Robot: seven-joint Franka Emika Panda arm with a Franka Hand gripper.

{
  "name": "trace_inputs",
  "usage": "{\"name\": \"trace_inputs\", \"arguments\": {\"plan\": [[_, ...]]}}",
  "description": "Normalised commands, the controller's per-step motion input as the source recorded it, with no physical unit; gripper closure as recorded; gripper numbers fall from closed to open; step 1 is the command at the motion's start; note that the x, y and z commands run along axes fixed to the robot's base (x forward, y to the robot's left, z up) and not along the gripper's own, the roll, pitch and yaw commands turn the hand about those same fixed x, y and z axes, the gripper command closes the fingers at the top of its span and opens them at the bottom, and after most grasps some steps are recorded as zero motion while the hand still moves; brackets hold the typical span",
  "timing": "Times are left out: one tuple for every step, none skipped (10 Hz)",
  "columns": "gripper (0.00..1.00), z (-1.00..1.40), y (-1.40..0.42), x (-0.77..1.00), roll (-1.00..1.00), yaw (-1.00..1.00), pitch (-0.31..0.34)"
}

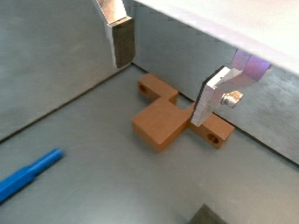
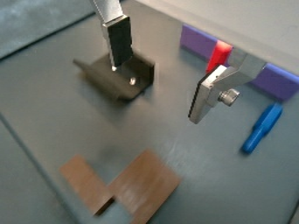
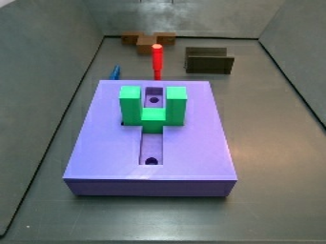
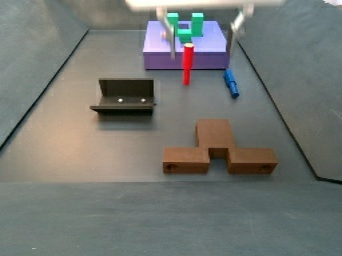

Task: Pick up the brown object. Move up. Place the brown object on the fixture. Regrasp the brown object. Move to above the board. Insert the brown object.
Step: Pick up the brown object.

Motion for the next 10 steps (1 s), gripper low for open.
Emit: {"name": "trace_inputs", "arguments": {"plan": [[0.00,-0.87,0.50,0.00,0.14,-0.24,0.059],[0.00,-0.72,0.33,0.00,0.12,-0.20,0.093],[0.00,-0.59,0.21,-0.02,0.13,-0.21,0.061],[0.00,-0.57,0.16,-0.11,0.08,-0.27,0.060],[0.00,-0.53,0.14,-0.20,0.02,-0.31,0.046],[0.00,-0.46,0.11,-0.20,0.00,-0.30,0.037],[0.00,-0.37,0.00,-0.17,0.00,-0.15,0.031],[0.00,-0.10,0.00,-0.03,0.00,0.00,0.029],[0.00,-0.03,0.00,0.00,0.00,0.18,0.000],[0.00,-0.17,0.00,0.00,-0.02,0.25,0.000]]}}
